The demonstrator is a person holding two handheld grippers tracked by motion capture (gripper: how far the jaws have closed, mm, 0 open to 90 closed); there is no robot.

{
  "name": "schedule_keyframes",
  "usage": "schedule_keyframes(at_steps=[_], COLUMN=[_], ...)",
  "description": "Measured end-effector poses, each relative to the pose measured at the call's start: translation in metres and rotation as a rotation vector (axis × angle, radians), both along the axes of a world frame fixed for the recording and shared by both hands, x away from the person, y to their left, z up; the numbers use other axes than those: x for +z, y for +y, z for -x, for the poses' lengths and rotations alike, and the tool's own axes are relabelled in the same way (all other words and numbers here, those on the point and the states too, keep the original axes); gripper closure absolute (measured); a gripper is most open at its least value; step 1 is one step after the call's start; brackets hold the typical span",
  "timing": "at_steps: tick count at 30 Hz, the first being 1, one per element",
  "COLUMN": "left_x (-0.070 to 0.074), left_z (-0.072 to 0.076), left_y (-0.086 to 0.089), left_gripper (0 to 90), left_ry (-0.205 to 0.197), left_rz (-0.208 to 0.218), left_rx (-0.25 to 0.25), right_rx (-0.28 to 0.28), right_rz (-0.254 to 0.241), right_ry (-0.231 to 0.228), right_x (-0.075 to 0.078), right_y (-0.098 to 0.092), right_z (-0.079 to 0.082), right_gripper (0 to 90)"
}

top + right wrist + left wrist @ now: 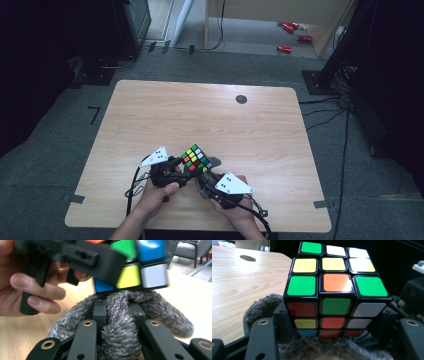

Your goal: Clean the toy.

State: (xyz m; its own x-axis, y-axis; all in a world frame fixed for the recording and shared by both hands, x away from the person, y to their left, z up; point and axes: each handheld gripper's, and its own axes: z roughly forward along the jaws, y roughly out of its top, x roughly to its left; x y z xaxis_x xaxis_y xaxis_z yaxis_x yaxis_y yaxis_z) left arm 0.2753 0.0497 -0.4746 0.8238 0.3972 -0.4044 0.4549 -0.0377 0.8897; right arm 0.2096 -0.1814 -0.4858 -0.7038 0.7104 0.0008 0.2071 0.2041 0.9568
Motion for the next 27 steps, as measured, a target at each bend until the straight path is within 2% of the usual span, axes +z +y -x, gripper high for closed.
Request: schedule_keyframes(at_steps=[3, 4, 5, 8, 10, 13, 15, 16, 18, 22, 27], left_x=[0.0, -0.001, -0.001, -0.002, -0.002, -0.003, -0.003, -0.003, -0.002, -0.003, -0.002], left_z=[-0.002, -0.003, -0.003, -0.003, -0.004, -0.003, -0.003, -0.003, -0.003, -0.003, -0.003], left_y=[0.003, 0.005, 0.005, 0.005, 0.005, 0.004, 0.005, 0.005, 0.006, 0.006, 0.006], left_gripper=[35.3, 35.3, 35.3, 35.3, 35.3, 35.3, 35.3, 35.3, 35.3, 35.3, 35.3], left_ry=[-0.002, -0.003, -0.003, 0.001, 0.002, -0.003, -0.006, -0.007, -0.007, -0.006, -0.015], left_rz=[-0.017, -0.031, -0.031, -0.033, -0.032, -0.046, -0.052, -0.051, -0.048, -0.054, -0.071], left_rx=[0.012, 0.02, 0.02, 0.025, 0.025, 0.029, 0.028, 0.028, 0.029, 0.031, 0.036], right_rx=[-0.042, -0.094, -0.094, -0.147, -0.174, -0.219, -0.273, -0.316, -0.328, -0.349, -0.353], right_rz=[-0.036, -0.044, -0.044, -0.041, -0.025, 0.022, 0.042, 0.041, 0.046, 0.075, 0.084], right_ry=[0.011, 0.008, 0.008, -0.001, -0.014, -0.009, 0.015, 0.044, 0.056, 0.121, 0.154], right_x=[0.003, 0.004, 0.004, 0.006, 0.006, 0.002, -0.003, -0.007, -0.008, -0.016, -0.022], right_y=[-0.011, -0.022, -0.022, -0.033, -0.038, -0.042, -0.048, -0.055, -0.058, -0.065, -0.067], right_z=[-0.005, -0.009, -0.009, -0.013, -0.015, -0.018, -0.022, -0.026, -0.028, -0.034, -0.037], right_gripper=[74.0, 74.2, 74.2, 74.1, 74.0, 73.5, 73.6, 73.5, 73.5, 72.3, 66.3])
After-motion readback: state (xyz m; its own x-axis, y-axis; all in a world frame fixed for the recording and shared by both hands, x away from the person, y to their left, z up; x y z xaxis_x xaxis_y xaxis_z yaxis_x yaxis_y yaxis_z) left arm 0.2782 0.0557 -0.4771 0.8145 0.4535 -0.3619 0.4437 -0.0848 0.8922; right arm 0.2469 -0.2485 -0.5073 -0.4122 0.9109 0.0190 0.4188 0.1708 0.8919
